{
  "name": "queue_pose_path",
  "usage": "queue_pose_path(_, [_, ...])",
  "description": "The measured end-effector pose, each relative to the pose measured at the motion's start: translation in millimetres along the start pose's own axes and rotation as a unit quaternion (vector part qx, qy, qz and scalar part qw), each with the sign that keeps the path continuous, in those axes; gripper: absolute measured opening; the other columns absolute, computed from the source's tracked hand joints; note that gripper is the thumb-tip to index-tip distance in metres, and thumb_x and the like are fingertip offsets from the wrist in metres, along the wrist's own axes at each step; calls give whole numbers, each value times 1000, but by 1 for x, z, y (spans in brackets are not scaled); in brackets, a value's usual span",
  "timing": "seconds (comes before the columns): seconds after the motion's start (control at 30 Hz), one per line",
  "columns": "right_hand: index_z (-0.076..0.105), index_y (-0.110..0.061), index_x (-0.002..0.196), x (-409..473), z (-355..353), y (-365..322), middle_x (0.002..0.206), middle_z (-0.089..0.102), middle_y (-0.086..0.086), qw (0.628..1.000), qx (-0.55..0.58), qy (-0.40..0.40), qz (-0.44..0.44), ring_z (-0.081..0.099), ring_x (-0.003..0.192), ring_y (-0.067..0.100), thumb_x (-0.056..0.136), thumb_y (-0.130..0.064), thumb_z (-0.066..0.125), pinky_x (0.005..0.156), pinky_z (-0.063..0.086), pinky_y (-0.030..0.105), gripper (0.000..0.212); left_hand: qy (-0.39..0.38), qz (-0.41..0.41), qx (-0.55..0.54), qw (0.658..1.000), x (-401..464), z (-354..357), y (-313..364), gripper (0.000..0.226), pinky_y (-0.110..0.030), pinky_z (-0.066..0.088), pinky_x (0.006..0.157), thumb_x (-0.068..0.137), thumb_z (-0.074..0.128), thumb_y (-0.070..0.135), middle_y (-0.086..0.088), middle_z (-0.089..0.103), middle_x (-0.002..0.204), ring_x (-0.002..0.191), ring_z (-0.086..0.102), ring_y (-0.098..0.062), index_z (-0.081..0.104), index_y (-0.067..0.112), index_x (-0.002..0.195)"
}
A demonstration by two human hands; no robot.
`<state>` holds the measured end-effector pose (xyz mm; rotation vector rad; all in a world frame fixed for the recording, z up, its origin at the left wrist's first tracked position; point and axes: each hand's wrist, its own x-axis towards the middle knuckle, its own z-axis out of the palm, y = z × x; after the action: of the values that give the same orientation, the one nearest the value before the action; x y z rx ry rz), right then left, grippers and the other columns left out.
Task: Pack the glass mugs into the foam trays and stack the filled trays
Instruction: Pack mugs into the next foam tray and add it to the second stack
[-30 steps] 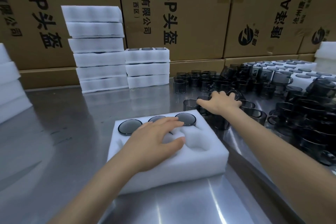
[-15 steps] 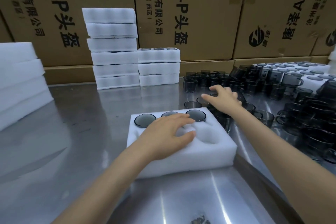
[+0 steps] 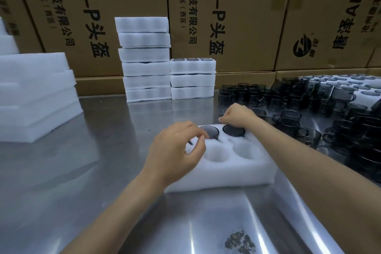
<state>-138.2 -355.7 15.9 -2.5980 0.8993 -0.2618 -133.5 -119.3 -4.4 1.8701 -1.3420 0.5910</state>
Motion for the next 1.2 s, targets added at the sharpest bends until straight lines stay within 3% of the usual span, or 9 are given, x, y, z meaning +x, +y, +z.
queue_pose_path(0.1, [61, -14, 64, -12, -4, -7, 71, 62, 6, 994, 34, 93, -47, 59, 78, 30, 95, -29, 51, 63, 41, 30, 36, 22, -29, -30, 999, -15, -12, -20, 16, -30, 47, 72, 85, 54, 19, 14, 64, 83, 80, 60, -7, 70, 20, 83])
queue_pose_path(0.23, [67, -12, 88, -46, -16, -24, 73, 60, -4, 948, 125, 207, -206, 56, 75, 21, 97, -18, 49, 64, 39, 31, 21, 70, -155, -148, 974, -23, -25, -43, 16, -22, 45, 78, 83, 53, 26, 18, 68, 90, 85, 62, -4, 68, 31, 88])
queue_pose_path(0.37, [65, -12, 94, -95, -12, -37, 79, 66, -2, 911, 197, 157, -326, 62, 74, 15, 94, -11, 52, 72, 51, 34, 13, 80, -207, -211, 952, -26, -33, -50, 25, -27, 47, 87, 80, 55, 35, 13, 69, 102, 91, 63, -7, 64, 37, 104])
queue_pose_path(0.5, [61, -15, 81, -131, 13, -36, 75, 59, -10, 891, 147, 155, -400, 55, 71, 6, 86, -26, 58, 66, 52, 34, 13, 3, -188, -215, 958, -35, -28, -42, 48, -20, 45, 91, 79, 60, 41, 23, 60, 119, 102, 60, 0, 54, 34, 126])
queue_pose_path(0.63, [56, -15, 77, -138, 27, -32, 75, 56, -8, 894, 99, 148, -412, 53, 73, 13, 86, -37, 57, 67, 48, 38, 24, -24, -135, -190, 972, -41, -18, -28, 45, -4, 37, 85, 79, 63, 44, 29, 57, 117, 106, 56, 4, 51, 43, 122])
queue_pose_path(0.87, [54, -15, 83, -143, 29, -32, 83, 53, -7, 891, 66, 114, -434, 48, 82, 16, 91, -37, 42, 70, 44, 39, 26, 25, -134, -154, 979, -47, -16, -24, 44, -6, 38, 84, 70, 68, 55, 25, 62, 109, 103, 58, -1, 57, 38, 109])
queue_pose_path(1.1, [53, -17, 90, -146, 28, -33, 91, 51, -7, 907, 14, 58, -418, 44, 91, 17, 93, -35, 38, 74, 44, 44, 23, 10, -142, -143, 979, -49, -15, -25, 40, 0, 31, 85, 73, 79, 31, 26, 62, 104, 105, 54, 9, 56, 38, 105])
queue_pose_path(1.2, [55, -22, 106, -147, 28, -32, 115, 50, -13, 908, 27, 74, -411, 46, 107, 11, 93, -42, 44, 82, 47, 40, 26, 1, -137, -132, 982, -50, -19, -24, 43, -2, 34, 88, 75, 74, 42, 29, 58, 110, 110, 52, 8, 53, 37, 112])
